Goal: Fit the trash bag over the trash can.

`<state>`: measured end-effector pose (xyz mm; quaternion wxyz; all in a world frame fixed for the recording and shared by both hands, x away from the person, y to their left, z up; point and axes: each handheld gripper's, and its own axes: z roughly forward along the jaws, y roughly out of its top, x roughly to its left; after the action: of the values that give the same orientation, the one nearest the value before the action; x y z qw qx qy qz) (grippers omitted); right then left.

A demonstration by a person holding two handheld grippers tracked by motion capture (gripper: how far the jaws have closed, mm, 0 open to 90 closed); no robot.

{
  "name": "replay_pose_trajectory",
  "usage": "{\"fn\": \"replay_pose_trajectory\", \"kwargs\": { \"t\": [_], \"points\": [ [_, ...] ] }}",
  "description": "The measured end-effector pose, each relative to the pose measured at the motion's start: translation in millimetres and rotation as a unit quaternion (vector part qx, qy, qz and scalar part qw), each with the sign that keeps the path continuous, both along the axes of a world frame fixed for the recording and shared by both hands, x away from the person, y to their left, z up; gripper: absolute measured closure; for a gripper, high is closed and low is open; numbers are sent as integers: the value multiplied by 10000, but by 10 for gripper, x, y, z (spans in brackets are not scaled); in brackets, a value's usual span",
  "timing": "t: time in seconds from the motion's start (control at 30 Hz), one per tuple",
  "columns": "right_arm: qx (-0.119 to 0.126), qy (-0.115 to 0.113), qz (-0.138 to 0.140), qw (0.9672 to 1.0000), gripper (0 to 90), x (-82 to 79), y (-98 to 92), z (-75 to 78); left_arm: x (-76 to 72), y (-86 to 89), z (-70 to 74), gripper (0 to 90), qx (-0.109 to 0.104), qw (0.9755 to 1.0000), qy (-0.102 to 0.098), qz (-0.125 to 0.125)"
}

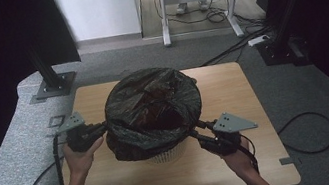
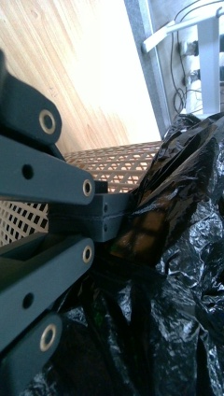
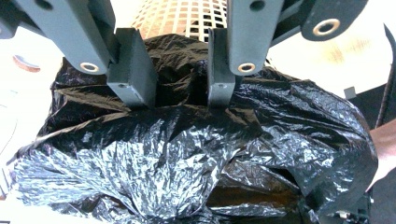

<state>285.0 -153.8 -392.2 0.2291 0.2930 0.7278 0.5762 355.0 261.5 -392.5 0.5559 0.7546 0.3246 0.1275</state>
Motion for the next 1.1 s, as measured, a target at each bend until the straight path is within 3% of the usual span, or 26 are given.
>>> {"fn": "replay_pose_trajectory", "kwargs": {
  "t": [0.13, 0.23, 0.47, 0.57, 0.87, 1.1],
  "points": [
    [18, -19, 93, 10000, 603, -19, -7, -10, 2, 6, 1, 899, -22, 10000, 7, -2],
    [36, 8, 211, 9998, 645, -6, -39, -11, 1, 10, 2, 899, -10, 10000, 12, 0],
    [37, 40, 287, 9996, 857, -1, -49, -9, -10, -7, -1, 899, 19, 10000, -6, 3],
    [118, 37, 333, 9994, 883, 11, -69, -25, -17, 2, -3, 900, 12, 10000, -17, 2],
    [99, 19, 386, 9992, 893, -20, -124, -144, -64, 12, -96, 900, -79, 10000, -30, -30],
    [-68, 169, 437, 9989, 895, 24, -109, -320, -103, 23, -141, 900, -140, 9999, -58, -10]
  ]
}}
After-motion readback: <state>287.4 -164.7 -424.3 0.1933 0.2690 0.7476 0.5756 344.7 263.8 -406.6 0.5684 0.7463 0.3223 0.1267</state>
